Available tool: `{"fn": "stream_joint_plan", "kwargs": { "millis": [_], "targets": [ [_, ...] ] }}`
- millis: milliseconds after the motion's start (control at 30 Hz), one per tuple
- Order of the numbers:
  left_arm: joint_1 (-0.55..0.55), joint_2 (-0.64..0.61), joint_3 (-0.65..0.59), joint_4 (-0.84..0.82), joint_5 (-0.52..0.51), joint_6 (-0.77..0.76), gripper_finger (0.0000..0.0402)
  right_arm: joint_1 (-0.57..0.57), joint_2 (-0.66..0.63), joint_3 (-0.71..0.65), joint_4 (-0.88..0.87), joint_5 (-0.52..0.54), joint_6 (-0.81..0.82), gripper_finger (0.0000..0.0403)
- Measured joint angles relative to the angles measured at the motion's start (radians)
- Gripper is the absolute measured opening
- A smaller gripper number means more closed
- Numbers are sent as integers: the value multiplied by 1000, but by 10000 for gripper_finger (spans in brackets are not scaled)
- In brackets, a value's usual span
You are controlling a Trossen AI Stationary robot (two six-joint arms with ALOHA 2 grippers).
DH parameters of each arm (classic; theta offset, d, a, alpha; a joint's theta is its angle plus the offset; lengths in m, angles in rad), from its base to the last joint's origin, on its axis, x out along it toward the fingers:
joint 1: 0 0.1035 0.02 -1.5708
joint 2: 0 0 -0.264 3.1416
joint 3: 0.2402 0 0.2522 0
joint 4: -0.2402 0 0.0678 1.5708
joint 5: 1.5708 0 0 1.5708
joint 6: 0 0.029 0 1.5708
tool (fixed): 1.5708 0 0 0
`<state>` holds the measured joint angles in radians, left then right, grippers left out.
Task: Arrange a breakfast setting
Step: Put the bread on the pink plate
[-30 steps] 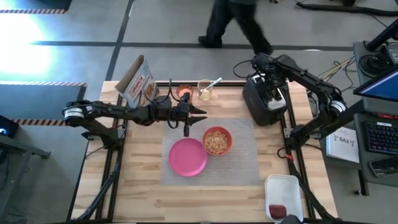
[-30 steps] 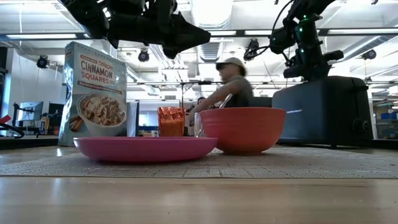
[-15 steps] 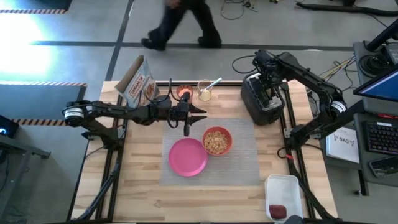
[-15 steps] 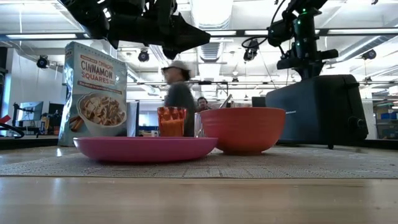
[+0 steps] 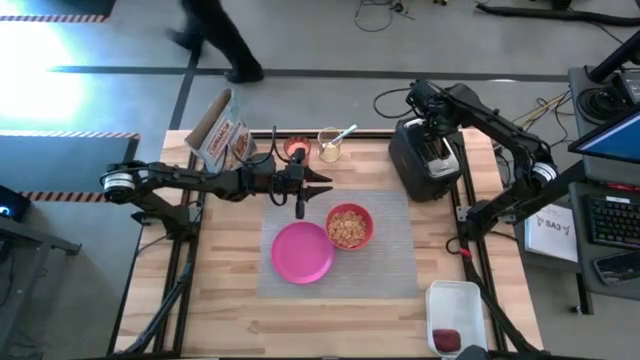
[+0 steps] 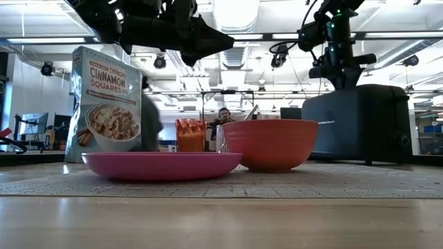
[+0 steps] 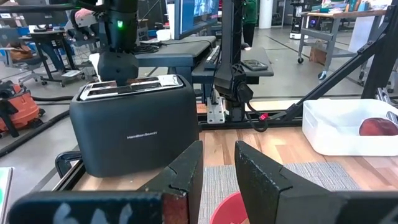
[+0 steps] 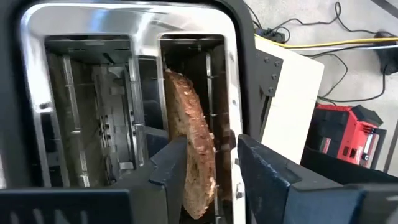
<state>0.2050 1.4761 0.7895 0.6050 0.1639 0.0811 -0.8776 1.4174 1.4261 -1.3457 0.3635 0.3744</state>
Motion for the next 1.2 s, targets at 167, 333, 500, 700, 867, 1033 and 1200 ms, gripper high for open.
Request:
{"fn": "stream_joint_plan", "kwargs": {
  "millis": [167,333,500,700,867,1033,1200],
  "targets": [
    [0,0,0,-1,0,0,76,0,0,-1,-2,-1,-3,139],
    [0,0,0,-1,0,0,76,0,0,-2,-4,-4,-2,122],
    [0,0,0,-1,0,7,76,0,-2,-2,-3,-33,-12,99],
    [6,10,0,-2,-12,12,76,1,-2,-2,-3,-59,-15,82],
    [8,10,0,-2,-26,12,76,3,-2,-3,0,-83,-32,77],
    [8,10,0,-1,-26,11,76,2,-2,-5,-1,-77,-35,77],
    [8,10,0,-1,-26,7,76,2,-3,-23,3,-68,-36,77]
  ]
}}
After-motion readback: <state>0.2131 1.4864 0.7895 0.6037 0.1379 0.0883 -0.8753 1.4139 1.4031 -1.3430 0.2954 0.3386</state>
